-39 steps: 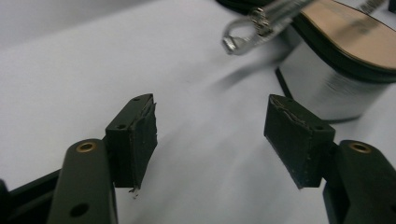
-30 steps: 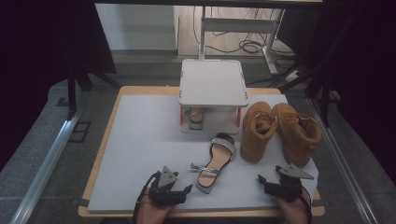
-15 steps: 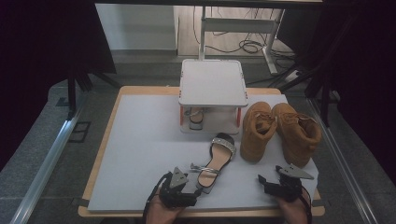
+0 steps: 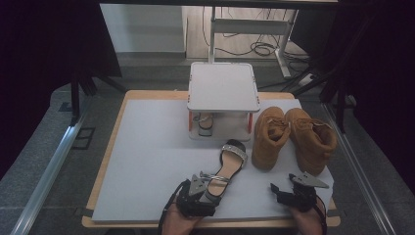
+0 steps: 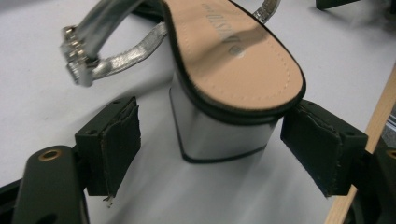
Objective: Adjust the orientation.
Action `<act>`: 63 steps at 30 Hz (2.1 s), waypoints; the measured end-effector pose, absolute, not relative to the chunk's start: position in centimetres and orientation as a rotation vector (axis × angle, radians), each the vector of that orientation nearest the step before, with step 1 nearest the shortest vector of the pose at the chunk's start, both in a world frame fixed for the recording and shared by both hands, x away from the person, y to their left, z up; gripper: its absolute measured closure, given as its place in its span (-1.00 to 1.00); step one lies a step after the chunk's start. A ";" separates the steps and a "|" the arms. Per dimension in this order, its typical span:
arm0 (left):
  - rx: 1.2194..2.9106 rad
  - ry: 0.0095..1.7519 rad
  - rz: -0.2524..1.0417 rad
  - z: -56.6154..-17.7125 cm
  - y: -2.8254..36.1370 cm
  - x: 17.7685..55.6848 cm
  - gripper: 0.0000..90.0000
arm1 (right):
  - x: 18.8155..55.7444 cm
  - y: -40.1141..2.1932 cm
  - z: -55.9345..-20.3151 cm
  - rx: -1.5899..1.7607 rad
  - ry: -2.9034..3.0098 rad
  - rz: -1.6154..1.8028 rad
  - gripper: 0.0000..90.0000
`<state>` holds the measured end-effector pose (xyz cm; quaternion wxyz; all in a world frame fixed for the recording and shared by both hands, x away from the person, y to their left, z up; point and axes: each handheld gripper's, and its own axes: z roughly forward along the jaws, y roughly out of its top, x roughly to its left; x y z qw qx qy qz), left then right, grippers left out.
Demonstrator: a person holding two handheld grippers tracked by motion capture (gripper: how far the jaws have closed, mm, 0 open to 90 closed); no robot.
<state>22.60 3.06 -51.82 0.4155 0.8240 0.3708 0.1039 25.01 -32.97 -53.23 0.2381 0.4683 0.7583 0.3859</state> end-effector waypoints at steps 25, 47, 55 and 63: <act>2.082 1.021 0.293 -51.9 0.0 24.4 -0.45 | 25.0 -33.0 -53.2 1.283 2.077 1.058 -0.65; 2.083 1.067 0.316 -51.6 -1.5 25.7 -0.24 | 25.0 -33.0 -53.2 1.283 2.078 1.058 -0.65; 2.105 1.052 0.331 -51.4 -0.6 26.1 -0.15 | 25.0 -33.0 -53.2 1.282 2.078 1.057 -0.65; 2.090 1.025 0.304 -51.5 0.0 26.3 -0.14 | 25.0 -33.0 -53.2 1.283 2.078 1.058 -0.65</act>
